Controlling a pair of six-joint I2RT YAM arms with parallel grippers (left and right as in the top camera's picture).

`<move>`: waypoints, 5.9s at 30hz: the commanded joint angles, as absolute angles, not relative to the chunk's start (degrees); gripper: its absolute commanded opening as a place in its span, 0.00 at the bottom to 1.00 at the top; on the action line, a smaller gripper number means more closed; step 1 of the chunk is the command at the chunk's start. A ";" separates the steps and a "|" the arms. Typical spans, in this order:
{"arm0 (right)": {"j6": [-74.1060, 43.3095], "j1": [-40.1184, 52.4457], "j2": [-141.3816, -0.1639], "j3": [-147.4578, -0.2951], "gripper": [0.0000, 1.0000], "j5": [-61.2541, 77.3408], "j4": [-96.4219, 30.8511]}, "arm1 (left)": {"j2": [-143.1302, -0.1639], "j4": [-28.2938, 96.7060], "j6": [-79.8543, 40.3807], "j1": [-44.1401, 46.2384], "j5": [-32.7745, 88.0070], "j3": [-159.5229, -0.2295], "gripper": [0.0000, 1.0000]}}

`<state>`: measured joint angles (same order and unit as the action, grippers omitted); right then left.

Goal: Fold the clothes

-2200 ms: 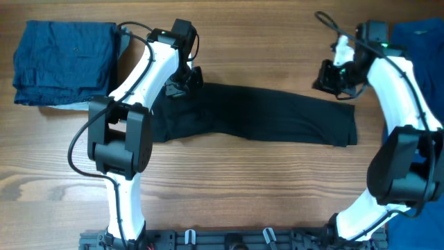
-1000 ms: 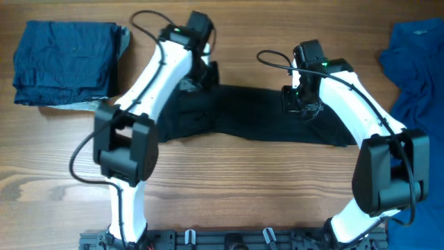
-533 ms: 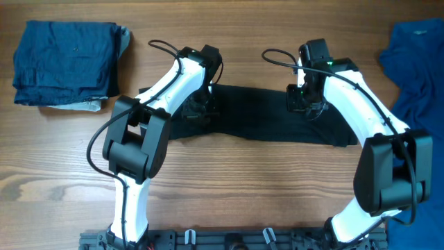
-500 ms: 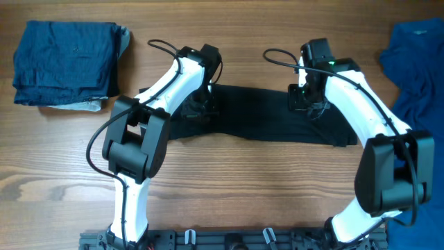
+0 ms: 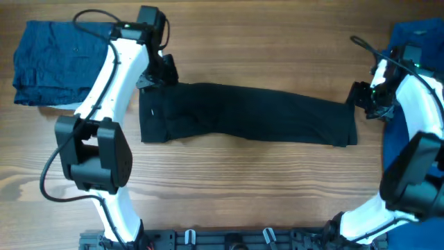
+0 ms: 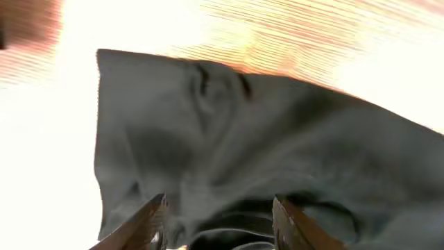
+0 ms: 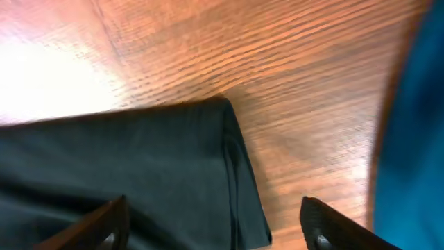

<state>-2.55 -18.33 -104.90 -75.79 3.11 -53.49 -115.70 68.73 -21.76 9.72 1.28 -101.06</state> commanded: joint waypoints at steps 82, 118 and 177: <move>5.37 -10.22 -107.79 -66.87 0.69 27.57 -43.86 | -115.39 63.79 -21.28 3.49 0.38 -101.58 0.51; 0.86 12.91 -107.46 -95.42 0.05 13.21 -74.04 | -115.39 63.33 -21.71 3.68 0.56 -101.58 0.51; 12.60 -3.40 -126.10 -84.60 0.06 36.03 -48.71 | -130.19 43.00 -16.71 27.64 26.04 -99.59 0.04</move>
<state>9.91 -3.22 -122.98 -84.88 36.47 -48.31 -131.41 41.76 -17.19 27.38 27.22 -100.25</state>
